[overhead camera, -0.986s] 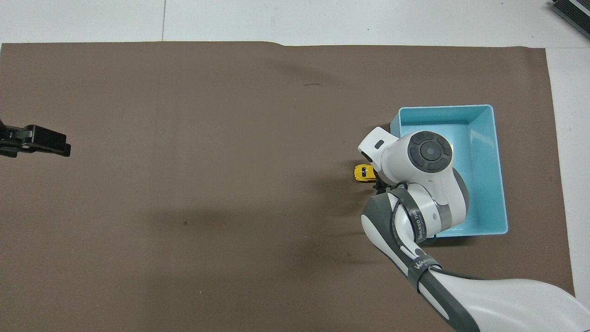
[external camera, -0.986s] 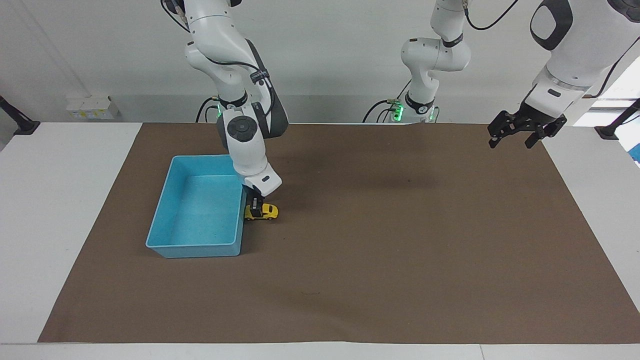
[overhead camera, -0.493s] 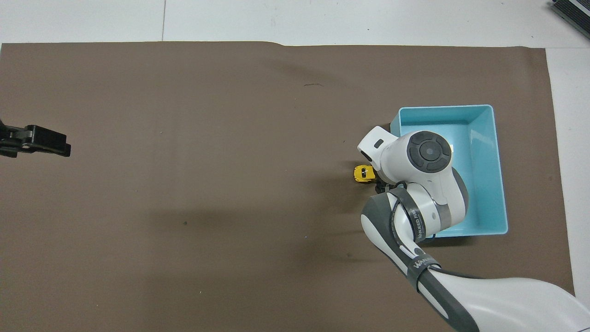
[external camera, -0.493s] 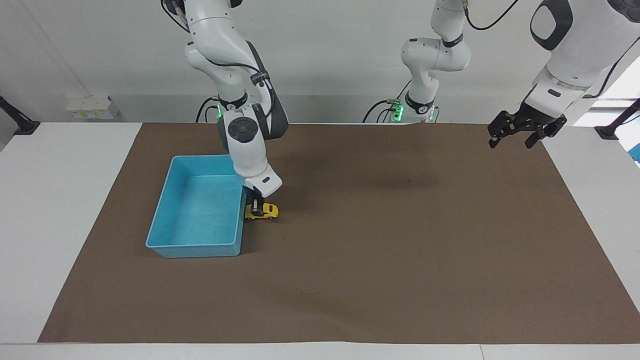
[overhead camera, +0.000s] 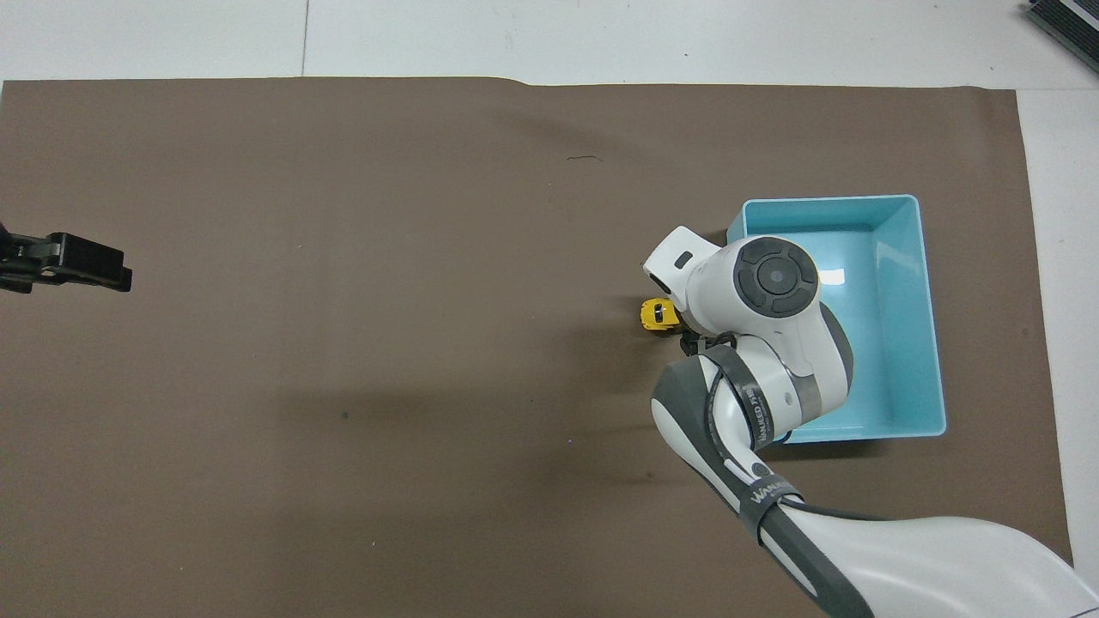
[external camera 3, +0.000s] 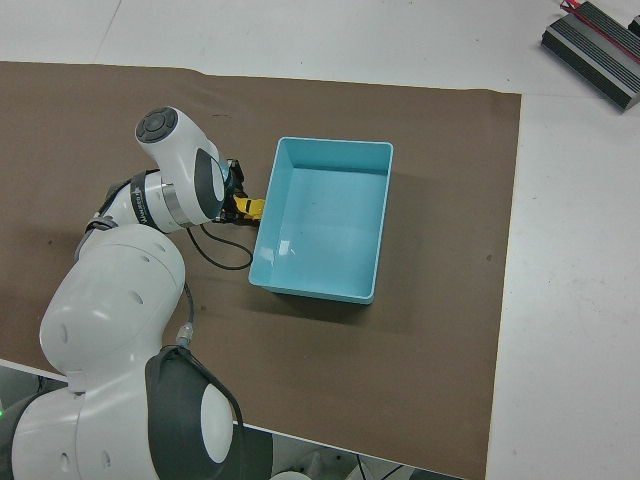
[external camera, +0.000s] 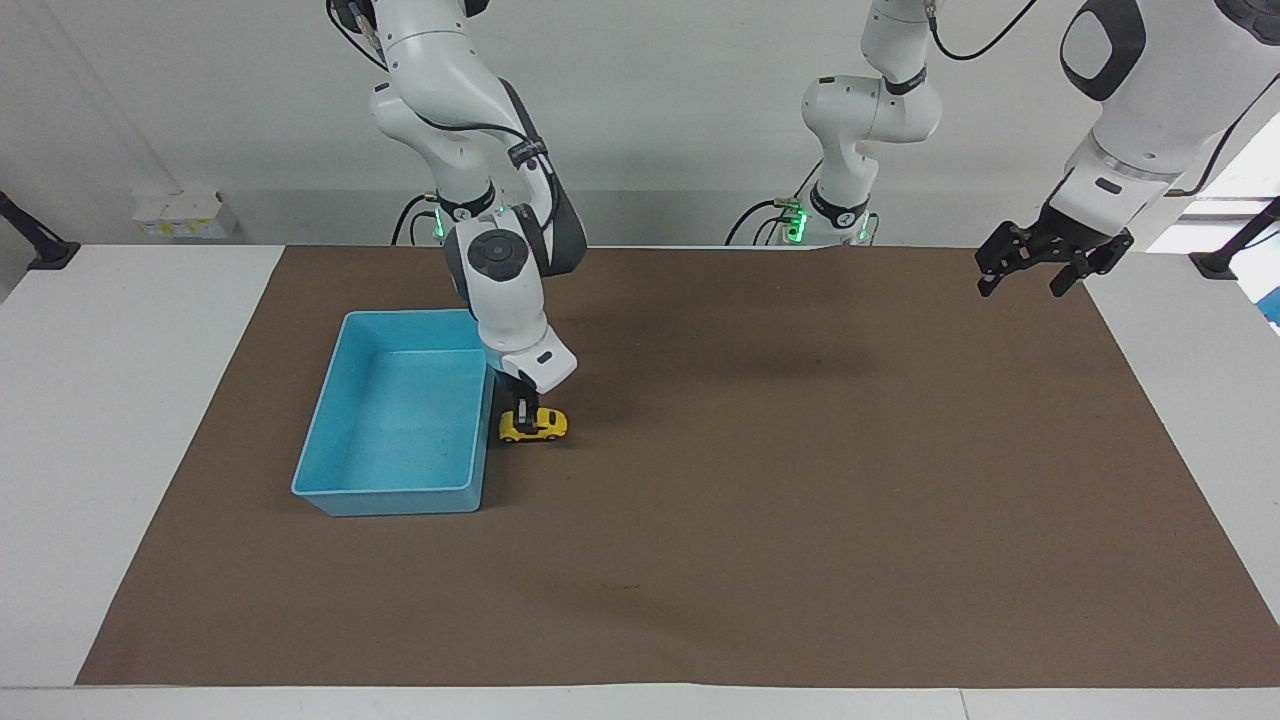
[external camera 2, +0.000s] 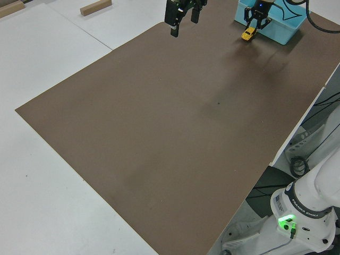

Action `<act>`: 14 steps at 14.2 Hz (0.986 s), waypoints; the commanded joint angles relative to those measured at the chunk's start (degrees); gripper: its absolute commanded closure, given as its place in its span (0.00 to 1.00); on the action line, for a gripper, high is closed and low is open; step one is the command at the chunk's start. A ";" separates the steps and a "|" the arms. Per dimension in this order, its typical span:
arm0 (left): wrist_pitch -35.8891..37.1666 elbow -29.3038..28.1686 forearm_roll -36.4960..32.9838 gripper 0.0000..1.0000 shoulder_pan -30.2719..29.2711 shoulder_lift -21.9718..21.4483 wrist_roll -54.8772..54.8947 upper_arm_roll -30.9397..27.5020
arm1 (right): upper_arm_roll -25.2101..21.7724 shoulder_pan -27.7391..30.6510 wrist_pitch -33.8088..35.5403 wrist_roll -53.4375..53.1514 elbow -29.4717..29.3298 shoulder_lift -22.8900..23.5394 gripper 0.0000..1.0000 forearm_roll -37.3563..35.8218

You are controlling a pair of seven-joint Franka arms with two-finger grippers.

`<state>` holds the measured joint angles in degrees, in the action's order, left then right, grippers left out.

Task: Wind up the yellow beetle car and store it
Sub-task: 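Lower the right gripper onto the yellow car beside the bin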

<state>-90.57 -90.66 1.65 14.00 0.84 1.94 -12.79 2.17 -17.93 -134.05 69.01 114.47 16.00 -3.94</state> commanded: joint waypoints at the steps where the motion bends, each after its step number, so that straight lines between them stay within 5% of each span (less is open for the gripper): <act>1: 0.92 0.57 0.46 0.00 -0.03 0.21 -0.36 -0.13 | -0.06 -0.79 2.04 -2.82 -3.11 1.05 0.97 -0.89; 14: 0.92 0.57 0.46 0.00 -0.03 0.21 -0.36 -0.13 | -0.06 -0.97 19.42 -3.53 -14.09 -2.28 0.97 0.16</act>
<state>-90.55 -90.66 1.65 14.00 0.84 1.94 -12.79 2.07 -19.15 -118.17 66.64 101.89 15.29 -3.85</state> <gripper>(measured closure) 0.000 0.586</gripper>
